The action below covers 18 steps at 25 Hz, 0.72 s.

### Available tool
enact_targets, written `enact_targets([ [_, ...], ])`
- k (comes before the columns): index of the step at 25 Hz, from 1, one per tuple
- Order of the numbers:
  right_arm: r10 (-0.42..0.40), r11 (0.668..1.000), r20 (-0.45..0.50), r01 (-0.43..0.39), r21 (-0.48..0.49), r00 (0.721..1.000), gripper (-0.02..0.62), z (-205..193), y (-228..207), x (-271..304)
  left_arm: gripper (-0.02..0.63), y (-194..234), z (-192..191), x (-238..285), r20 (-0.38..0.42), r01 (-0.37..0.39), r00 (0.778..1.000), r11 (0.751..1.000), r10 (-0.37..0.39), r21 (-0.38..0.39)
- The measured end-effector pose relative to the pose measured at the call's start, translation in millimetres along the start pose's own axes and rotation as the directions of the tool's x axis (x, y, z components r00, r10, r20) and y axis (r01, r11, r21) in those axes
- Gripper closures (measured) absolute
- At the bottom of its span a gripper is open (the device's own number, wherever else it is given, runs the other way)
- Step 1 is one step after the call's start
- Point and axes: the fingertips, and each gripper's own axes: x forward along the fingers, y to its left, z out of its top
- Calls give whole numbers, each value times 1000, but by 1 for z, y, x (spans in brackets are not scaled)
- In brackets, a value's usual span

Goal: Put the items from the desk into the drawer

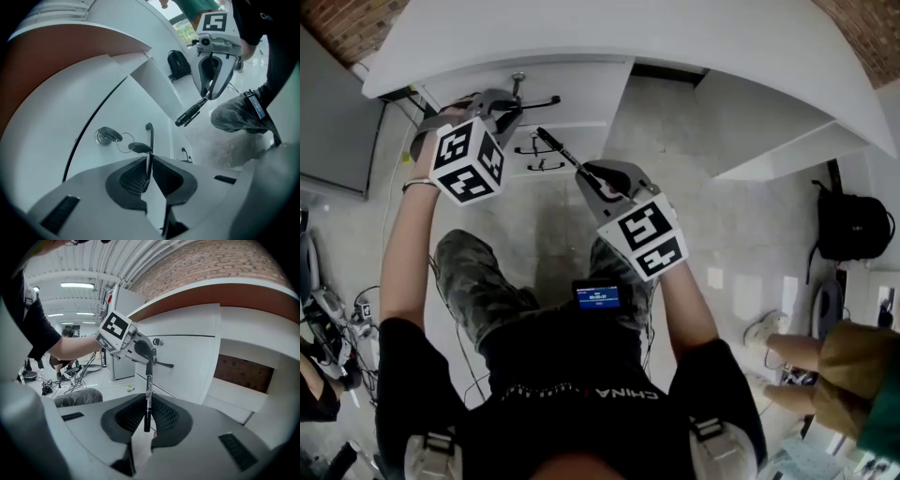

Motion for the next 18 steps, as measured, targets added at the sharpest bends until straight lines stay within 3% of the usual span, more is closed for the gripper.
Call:
enact_targets([
  [8,32,999,-70,-34,-26,997,549,11,-5,-3,575,-6,-3,1,-125,63,991,990,-47,130],
  [18,70,995,-124,-79,-68,990,549,20,-3,-11,580,-4,-3,2,-108,83,991,996,-79,32],
])
